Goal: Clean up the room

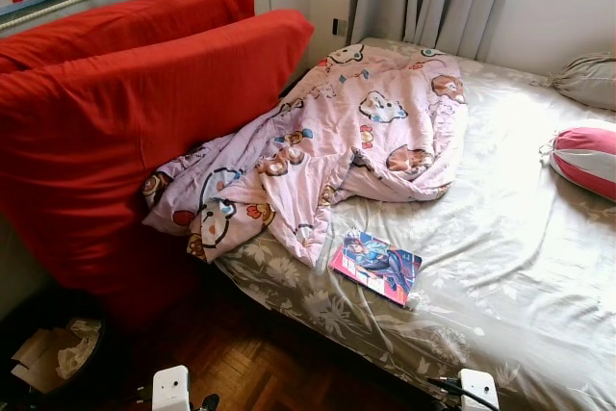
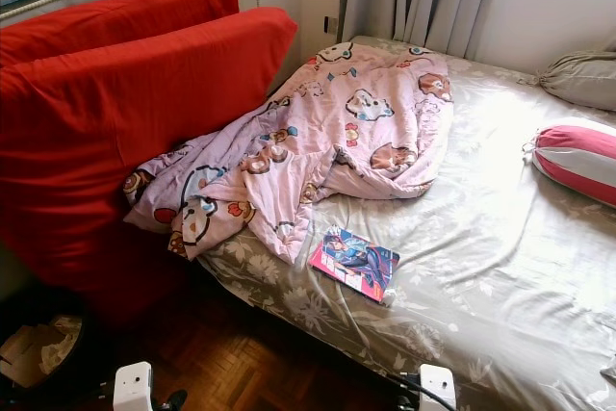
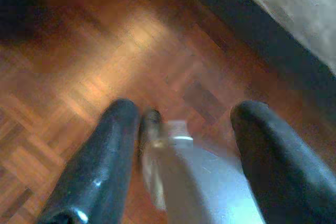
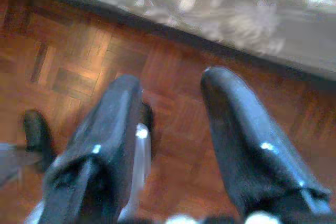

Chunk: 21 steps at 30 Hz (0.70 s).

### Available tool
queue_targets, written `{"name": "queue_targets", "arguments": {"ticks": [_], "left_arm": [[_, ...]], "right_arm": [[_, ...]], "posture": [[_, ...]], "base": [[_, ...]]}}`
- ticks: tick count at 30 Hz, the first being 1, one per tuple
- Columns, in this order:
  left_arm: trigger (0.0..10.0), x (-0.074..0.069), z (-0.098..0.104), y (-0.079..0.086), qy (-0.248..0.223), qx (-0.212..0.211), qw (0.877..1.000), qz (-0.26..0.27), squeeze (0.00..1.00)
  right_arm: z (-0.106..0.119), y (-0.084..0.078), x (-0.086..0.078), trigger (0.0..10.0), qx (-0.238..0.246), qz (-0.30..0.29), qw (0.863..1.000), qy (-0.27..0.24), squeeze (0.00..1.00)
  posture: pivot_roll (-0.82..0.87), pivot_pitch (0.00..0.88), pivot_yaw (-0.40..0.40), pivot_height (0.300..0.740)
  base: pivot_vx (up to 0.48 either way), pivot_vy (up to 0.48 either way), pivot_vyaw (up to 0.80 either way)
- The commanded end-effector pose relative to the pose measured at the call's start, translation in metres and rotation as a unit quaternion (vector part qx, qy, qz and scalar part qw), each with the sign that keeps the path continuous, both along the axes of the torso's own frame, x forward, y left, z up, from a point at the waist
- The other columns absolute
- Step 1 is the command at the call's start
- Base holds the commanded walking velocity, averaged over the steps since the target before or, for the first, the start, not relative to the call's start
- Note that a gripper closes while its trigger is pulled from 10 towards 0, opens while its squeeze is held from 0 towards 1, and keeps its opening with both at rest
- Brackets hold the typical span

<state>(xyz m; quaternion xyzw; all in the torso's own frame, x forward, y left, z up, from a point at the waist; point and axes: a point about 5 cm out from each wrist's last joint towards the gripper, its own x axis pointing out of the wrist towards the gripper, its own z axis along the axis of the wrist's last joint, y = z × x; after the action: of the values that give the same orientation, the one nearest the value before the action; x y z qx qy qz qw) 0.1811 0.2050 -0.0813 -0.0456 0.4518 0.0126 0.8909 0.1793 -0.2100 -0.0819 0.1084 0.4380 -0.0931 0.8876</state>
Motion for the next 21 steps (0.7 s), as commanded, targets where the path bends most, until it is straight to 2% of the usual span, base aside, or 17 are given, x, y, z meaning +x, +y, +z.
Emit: {"name": "queue_targets", "arguments": {"ticks": [1, 21], "left_arm": [[10.0, 0.0056, 0.002, -0.0019, 0.011, 0.003, 0.999, -0.039, 0.0], [10.0, 0.0114, 0.0056, -0.0007, -0.009, -0.008, 1.0, -0.02, 0.0]], "right_arm": [[0.0066, -0.0003, 0.0128, 10.0, 0.01, -0.018, 0.999, -0.025, 0.0], [0.0089, 0.0003, 0.0173, 10.0, 0.017, -0.034, 0.999, -0.037, 0.0]], "posture": [[-0.04, 0.0, -0.006, 0.74], [-0.04, 0.0, 0.001, 0.74]], "base": [[0.0, 0.0, 0.0], [0.0, 0.0, 0.0]]}}
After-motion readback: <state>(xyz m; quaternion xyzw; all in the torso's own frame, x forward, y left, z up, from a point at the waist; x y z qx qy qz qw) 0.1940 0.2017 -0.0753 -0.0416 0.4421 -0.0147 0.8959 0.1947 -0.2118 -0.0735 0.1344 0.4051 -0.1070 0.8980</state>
